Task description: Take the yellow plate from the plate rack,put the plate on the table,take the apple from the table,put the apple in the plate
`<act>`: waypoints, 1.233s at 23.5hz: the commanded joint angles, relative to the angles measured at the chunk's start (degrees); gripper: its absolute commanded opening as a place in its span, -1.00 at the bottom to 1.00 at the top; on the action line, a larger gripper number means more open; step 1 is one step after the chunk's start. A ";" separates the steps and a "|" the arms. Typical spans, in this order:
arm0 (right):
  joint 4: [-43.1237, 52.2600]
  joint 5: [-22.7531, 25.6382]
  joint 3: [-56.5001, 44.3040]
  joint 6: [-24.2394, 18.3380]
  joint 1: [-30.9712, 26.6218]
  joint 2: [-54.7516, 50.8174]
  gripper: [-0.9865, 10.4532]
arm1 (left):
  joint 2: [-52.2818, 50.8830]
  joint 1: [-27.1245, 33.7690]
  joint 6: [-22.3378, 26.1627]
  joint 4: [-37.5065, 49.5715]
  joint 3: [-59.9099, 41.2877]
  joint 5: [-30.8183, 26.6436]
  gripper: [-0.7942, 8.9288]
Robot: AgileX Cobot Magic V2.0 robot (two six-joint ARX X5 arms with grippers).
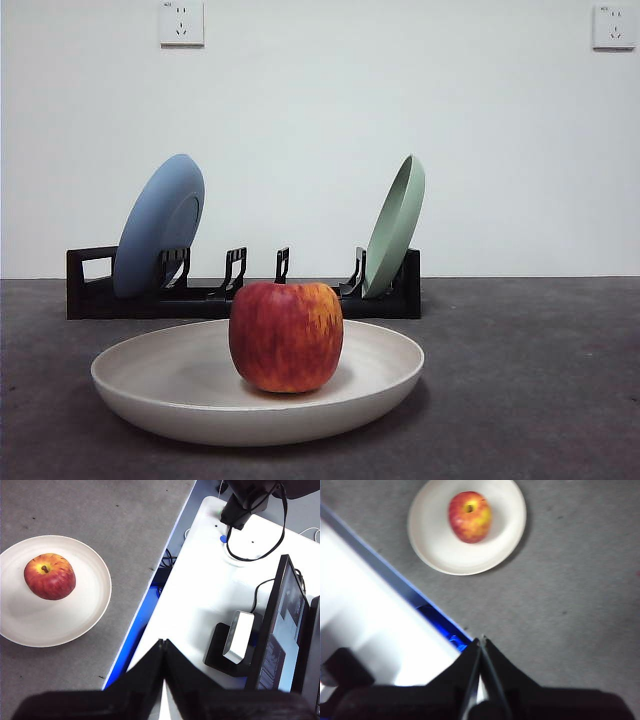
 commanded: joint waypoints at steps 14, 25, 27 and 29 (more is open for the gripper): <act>-1.22 10.60 0.09 0.42 0.11 0.02 -0.82 | 2.97 0.87 0.76 7.58 -0.02 -1.70 -0.84; -1.20 10.56 0.09 0.42 0.11 0.09 -0.82 | -1.55 26.25 26.21 44.35 -0.48 10.80 -0.85; -1.20 10.56 0.09 0.42 0.11 0.07 -0.82 | -2.38 33.42 26.16 45.57 -1.09 13.49 -0.85; -1.20 10.56 0.09 0.42 0.11 0.07 -0.82 | -3.85 40.63 26.16 45.68 -2.60 15.54 -0.85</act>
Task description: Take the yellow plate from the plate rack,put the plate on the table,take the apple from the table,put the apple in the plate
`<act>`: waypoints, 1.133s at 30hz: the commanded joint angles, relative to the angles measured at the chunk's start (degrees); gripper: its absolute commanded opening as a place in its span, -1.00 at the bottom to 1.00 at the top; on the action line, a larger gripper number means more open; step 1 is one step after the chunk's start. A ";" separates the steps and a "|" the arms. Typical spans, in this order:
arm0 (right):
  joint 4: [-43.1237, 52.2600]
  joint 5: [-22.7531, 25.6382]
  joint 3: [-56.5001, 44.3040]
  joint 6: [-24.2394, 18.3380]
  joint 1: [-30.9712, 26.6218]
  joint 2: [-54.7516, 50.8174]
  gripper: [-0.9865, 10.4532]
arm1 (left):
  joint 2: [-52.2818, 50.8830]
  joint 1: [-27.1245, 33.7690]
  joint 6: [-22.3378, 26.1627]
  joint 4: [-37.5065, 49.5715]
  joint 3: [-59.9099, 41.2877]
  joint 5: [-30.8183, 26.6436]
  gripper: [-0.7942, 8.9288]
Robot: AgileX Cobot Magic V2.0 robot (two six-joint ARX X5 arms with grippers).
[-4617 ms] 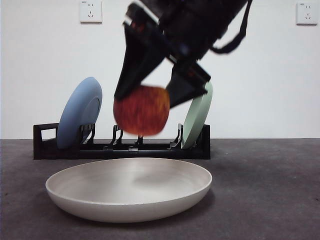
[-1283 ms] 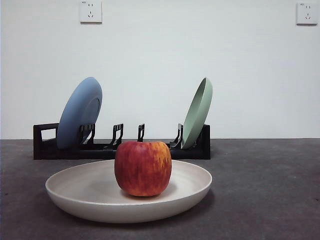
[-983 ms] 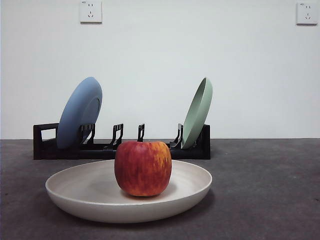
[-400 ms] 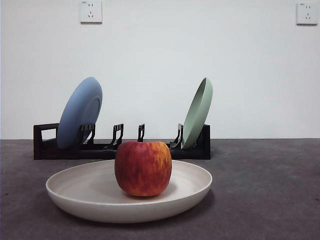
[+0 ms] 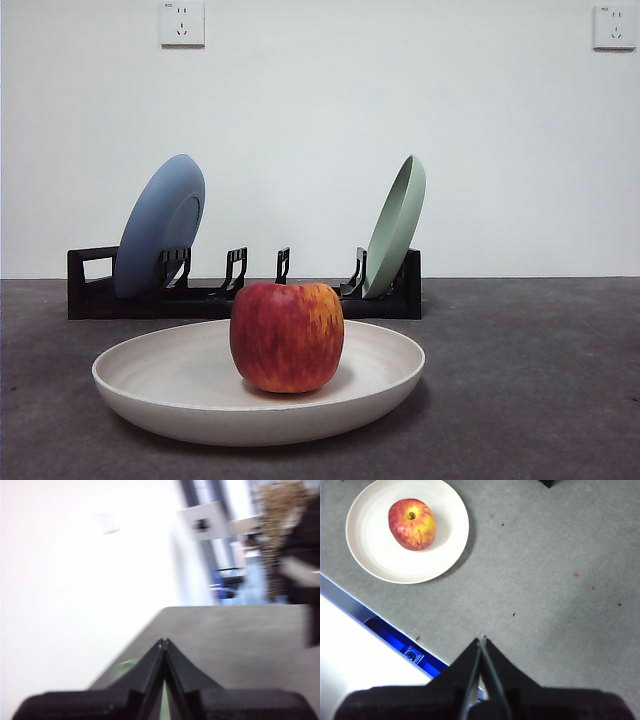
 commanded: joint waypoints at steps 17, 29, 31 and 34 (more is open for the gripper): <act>-1.20 0.04 0.09 0.42 0.07 0.02 -0.82 | -32.33 32.55 -2.64 18.99 -50.16 1.29 -0.84; -1.20 0.04 0.09 0.42 0.07 0.07 -0.82 | -42.62 33.97 -15.37 24.15 -70.38 -6.05 -0.84; -1.20 0.04 0.09 0.42 0.07 0.07 -0.82 | -43.87 33.97 -17.07 24.15 -71.87 -9.38 -0.84; -1.20 0.04 0.09 0.42 0.07 0.04 -0.82 | -45.55 33.97 -18.38 23.80 -73.33 -12.79 -0.84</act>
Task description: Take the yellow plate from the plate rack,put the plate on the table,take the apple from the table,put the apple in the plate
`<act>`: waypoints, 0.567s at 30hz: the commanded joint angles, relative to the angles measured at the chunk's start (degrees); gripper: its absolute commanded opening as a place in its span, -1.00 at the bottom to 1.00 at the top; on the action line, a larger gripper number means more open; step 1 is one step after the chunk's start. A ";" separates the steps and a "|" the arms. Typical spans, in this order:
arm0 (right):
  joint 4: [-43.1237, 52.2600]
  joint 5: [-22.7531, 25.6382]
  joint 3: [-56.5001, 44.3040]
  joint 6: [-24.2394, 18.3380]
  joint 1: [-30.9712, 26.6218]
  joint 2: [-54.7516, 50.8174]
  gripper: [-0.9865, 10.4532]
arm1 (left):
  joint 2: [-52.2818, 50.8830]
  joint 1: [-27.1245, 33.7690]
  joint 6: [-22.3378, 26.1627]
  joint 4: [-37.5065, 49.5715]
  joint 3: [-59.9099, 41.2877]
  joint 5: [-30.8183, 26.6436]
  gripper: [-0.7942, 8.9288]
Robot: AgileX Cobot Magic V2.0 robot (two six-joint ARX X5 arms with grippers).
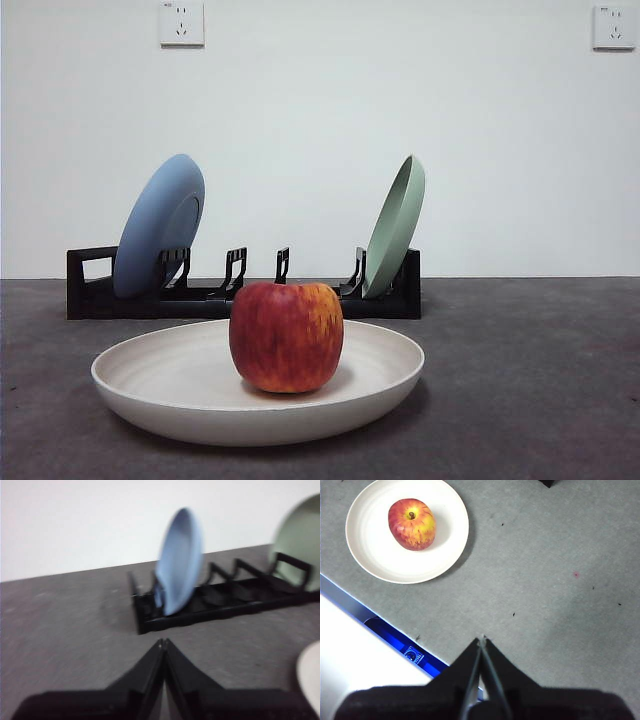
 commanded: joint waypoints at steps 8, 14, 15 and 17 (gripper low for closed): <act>-1.20 0.07 0.09 0.42 0.07 0.04 -0.82 | -3.67 0.20 -4.20 -3.17 -3.58 -2.67 -0.84; -1.20 0.07 0.09 0.42 0.07 0.04 -0.82 | -3.67 0.17 -5.03 -4.57 -3.58 -2.54 -0.84; -1.20 0.04 0.09 0.42 0.07 0.04 -0.82 | -3.67 0.17 -5.01 -4.46 -3.58 -2.25 -0.84; -1.20 0.04 0.09 0.42 0.07 0.04 -0.82 | -3.65 0.22 -5.01 -4.42 -3.58 -2.27 -0.84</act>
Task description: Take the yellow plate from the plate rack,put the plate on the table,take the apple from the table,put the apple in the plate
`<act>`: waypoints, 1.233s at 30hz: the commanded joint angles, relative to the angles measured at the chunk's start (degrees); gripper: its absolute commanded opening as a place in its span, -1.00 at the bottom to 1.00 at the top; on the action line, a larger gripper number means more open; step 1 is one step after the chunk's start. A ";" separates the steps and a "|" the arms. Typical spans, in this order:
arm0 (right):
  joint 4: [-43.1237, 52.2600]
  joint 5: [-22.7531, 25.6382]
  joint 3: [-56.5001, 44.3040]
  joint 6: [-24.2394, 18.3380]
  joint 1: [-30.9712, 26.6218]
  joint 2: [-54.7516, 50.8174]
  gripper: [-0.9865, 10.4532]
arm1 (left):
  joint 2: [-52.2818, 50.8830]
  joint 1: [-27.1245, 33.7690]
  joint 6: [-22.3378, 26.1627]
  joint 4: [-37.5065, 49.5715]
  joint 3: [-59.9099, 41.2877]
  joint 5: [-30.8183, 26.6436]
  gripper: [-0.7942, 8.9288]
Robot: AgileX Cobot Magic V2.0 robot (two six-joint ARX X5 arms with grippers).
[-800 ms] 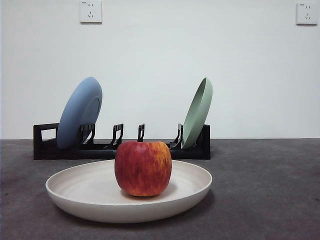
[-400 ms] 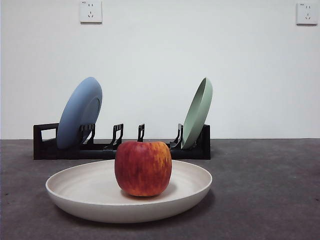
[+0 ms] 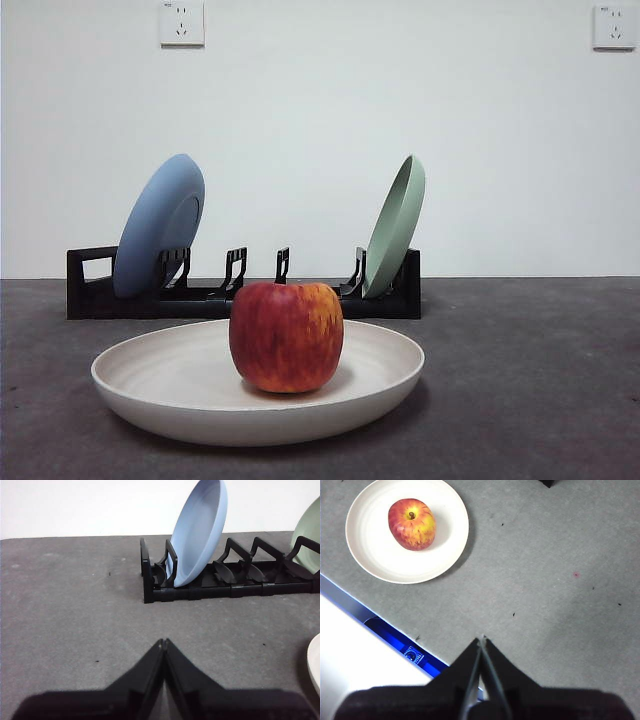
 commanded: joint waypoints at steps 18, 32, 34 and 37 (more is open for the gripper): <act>-1.20 0.04 0.09 0.39 0.07 0.04 -0.82 | 0.61 0.22 -0.57 0.55 -0.61 0.13 -0.84; 30.12 -9.57 -9.81 -6.97 -24.11 -18.25 -0.82 | 0.96 0.22 -0.57 0.57 -0.61 0.15 -0.84; 36.09 -11.04 -14.88 -9.07 -28.37 -22.56 -0.82 | 1.09 0.22 -0.59 0.55 -0.61 0.13 -0.84; 44.89 -11.58 -24.83 -10.84 -34.16 -29.53 -0.82 | 1.31 0.22 -0.59 0.57 -0.61 0.15 -0.84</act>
